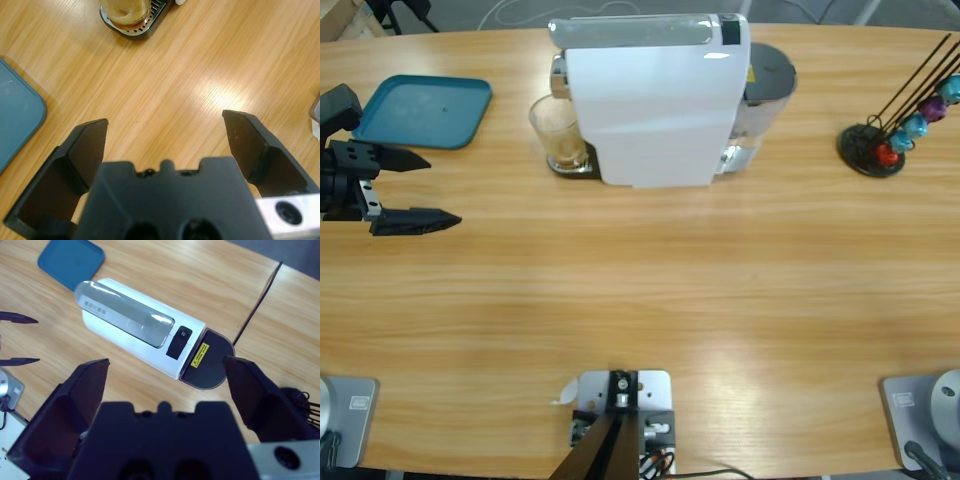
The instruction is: Pour coffee
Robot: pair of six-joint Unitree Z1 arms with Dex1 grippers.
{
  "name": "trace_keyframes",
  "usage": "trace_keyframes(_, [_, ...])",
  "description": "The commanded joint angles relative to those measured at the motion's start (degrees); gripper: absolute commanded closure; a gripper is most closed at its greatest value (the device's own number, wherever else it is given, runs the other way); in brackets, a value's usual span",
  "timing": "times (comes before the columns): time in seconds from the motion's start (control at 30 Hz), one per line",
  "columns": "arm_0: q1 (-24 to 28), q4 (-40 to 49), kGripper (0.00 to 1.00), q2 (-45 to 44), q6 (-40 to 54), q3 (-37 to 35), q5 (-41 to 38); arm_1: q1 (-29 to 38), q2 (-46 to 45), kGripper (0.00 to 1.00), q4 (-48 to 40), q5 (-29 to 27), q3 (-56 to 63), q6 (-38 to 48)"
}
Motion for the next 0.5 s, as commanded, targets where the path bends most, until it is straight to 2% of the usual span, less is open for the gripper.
trace_keyframes(0.03, [-0.6, -0.2, 0.0, -1.2, -0.5, 1.4, -0.1, 0.5, 2.0, 0.0, 1.5, -2.0, -0.7, 1.3])
trace_keyframes(0.13, [-0.7, -0.4, 0.0, -2.3, -0.9, 1.1, -0.8, 0.5, -1.3, 0.0, 2.6, -3.0, 0.2, 1.3])
trace_keyframes(0.3, [-0.9, -0.3, 0.0, -4.3, -1.8, 1.6, -3.8, 0.6, -10.2, 0.0, 6.5, -1.7, 9.5, -0.8])
trace_keyframes(0.5, [-0.9, 0.6, 0.0, -7.6, -2.7, 1.7, -3.7, 0.6, -28.9, 0.0, -3.4, 1.7, 33.8, -1.3])
